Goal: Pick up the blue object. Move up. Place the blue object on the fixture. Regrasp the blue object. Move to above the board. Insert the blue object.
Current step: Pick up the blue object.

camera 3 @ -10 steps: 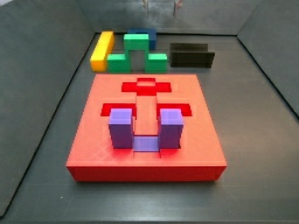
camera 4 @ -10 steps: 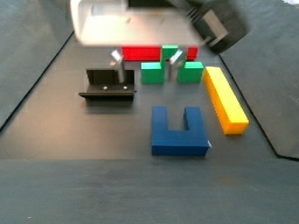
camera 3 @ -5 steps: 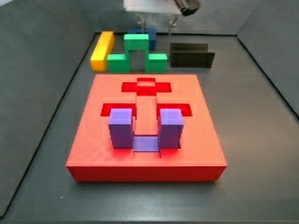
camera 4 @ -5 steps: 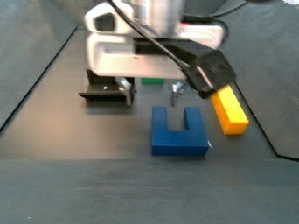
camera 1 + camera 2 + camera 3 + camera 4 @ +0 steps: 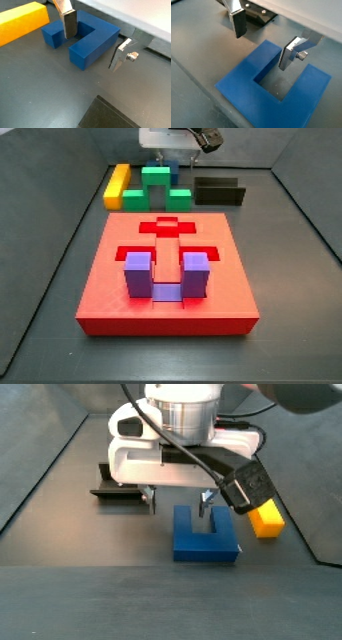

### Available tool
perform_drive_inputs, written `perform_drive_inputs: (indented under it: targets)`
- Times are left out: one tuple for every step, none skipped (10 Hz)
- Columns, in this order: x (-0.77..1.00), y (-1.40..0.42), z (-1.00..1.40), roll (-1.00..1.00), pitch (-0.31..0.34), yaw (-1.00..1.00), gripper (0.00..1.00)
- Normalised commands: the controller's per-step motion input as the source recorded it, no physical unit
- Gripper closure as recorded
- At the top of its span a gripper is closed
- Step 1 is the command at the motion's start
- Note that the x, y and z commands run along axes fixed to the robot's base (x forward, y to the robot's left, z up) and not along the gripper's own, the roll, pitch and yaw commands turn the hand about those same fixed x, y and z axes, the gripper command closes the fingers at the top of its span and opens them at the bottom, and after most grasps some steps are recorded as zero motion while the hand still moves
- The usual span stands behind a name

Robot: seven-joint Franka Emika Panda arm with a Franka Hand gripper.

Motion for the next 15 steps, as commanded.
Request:
perform_drive_inputs:
  targets:
    - [0.0, 0.0, -0.04, -0.07, -0.053, 0.0, 0.0]
    - [0.09, -0.07, -0.05, -0.04, -0.039, 0.0, 0.0]
    - [0.0, 0.0, -0.2, 0.0, -0.07, 0.0, 0.0]
    - [0.0, -0.02, -0.31, 0.0, -0.083, 0.0, 0.0]
    - [0.0, 0.0, -0.27, 0.0, -0.084, 0.0, 0.0]
    - [0.0, -0.03, -0.21, 0.0, -0.074, 0.0, 0.0]
    - [0.0, -0.02, -0.09, 0.0, -0.044, 0.0, 0.0]
    - [0.0, -0.01, 0.0, 0.0, -0.016, 0.0, 0.0]
    - [0.0, -0.03, 0.0, 0.0, 0.0, 0.0, 0.0]
    - [0.0, -0.09, -0.02, 0.0, 0.0, 0.0, 0.0]
    - [0.0, -0.11, -0.07, 0.0, -0.02, 0.0, 0.0]
    - [0.0, 0.0, 0.0, 0.0, 0.0, 0.0, 0.0]
    - [0.0, 0.0, 0.0, 0.0, 0.0, 0.0, 1.0]
    - [0.0, 0.0, 0.0, 0.0, 0.0, 0.0, 1.0]
    - [0.0, 0.0, 0.0, 0.0, 0.0, 0.0, 1.0]
